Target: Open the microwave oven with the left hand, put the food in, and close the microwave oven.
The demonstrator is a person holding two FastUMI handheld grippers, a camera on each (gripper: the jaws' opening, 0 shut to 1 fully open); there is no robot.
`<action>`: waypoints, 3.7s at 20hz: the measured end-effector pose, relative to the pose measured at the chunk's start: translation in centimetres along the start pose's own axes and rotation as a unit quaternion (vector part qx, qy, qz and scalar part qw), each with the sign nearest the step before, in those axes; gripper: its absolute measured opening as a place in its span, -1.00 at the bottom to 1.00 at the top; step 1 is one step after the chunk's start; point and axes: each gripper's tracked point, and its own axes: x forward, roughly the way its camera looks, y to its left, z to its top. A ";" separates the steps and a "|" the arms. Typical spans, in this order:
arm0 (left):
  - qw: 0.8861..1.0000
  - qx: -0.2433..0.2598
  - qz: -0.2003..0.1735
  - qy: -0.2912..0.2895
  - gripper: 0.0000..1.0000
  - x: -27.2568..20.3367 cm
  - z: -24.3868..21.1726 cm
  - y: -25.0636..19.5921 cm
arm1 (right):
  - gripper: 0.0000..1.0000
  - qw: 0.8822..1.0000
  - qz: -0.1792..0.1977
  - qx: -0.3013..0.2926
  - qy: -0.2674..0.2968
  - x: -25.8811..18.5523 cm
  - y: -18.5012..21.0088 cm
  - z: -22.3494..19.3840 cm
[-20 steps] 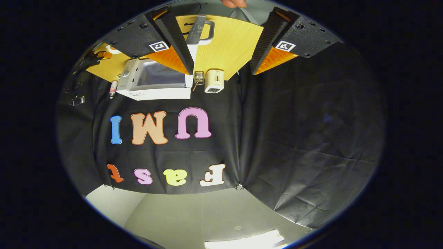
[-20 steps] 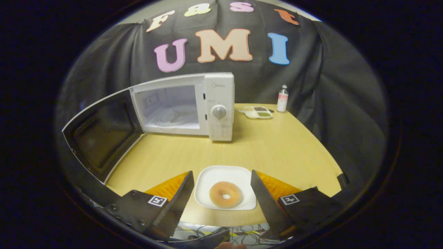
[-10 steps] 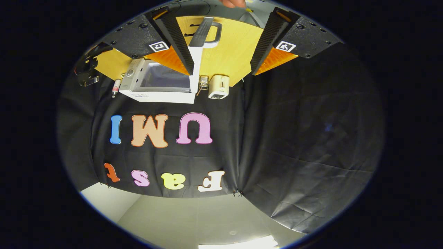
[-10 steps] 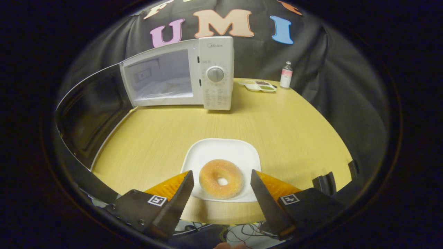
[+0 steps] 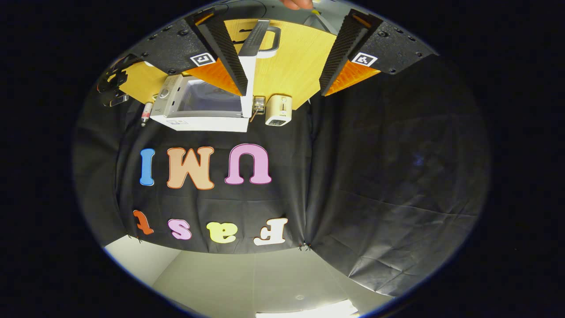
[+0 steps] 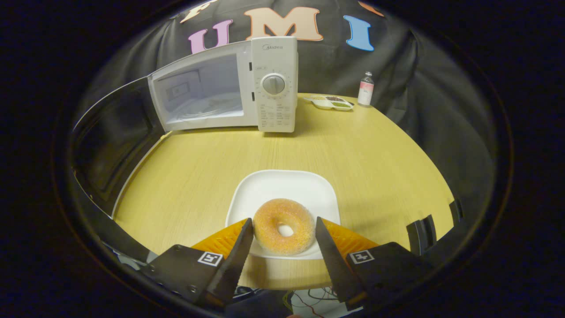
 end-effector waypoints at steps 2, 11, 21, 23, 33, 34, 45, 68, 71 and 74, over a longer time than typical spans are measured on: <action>1.000 0.001 0.000 0.002 0.92 0.1 -0.1 0.1 | 0.58 1.000 0.001 -0.007 0.002 0.0 0.1 0.0; 1.000 -0.001 0.004 0.002 0.92 0.0 -0.3 0.6 | 0.29 1.000 0.008 0.009 0.011 -0.2 0.5 0.2; 1.000 -0.006 0.009 0.002 0.92 -0.7 -0.6 1.6 | 0.29 0.976 0.096 0.196 -0.006 -1.1 5.2 7.2; 1.000 -0.005 0.014 0.003 0.92 -0.9 -0.5 2.0 | 0.28 0.963 0.114 0.245 -0.008 -0.7 6.1 9.4; 1.000 0.000 0.016 0.026 0.92 -1.9 -1.5 1.6 | 0.27 0.887 0.172 0.428 -0.006 4.2 13.0 18.6; 0.999 0.001 0.017 0.030 0.92 -1.9 -1.6 1.4 | 0.27 0.879 0.176 0.444 -0.005 4.6 13.7 19.1; 0.997 -0.024 0.052 0.060 0.92 -3.0 -2.9 2.3 | 0.27 0.813 0.156 0.558 -0.062 9.5 20.3 24.9; 0.997 -0.017 0.052 0.059 0.92 -3.2 -1.8 0.9 | 0.46 0.868 0.074 0.481 -0.100 14.6 20.6 25.2; 0.997 -0.017 0.047 0.057 0.92 -3.4 -1.8 0.5 | 0.46 0.878 0.076 0.462 -0.098 14.0 20.8 24.6; 0.998 -0.008 0.032 0.061 0.87 -3.3 -2.0 -0.1 | 0.46 0.893 0.081 0.430 -0.102 12.8 21.1 24.0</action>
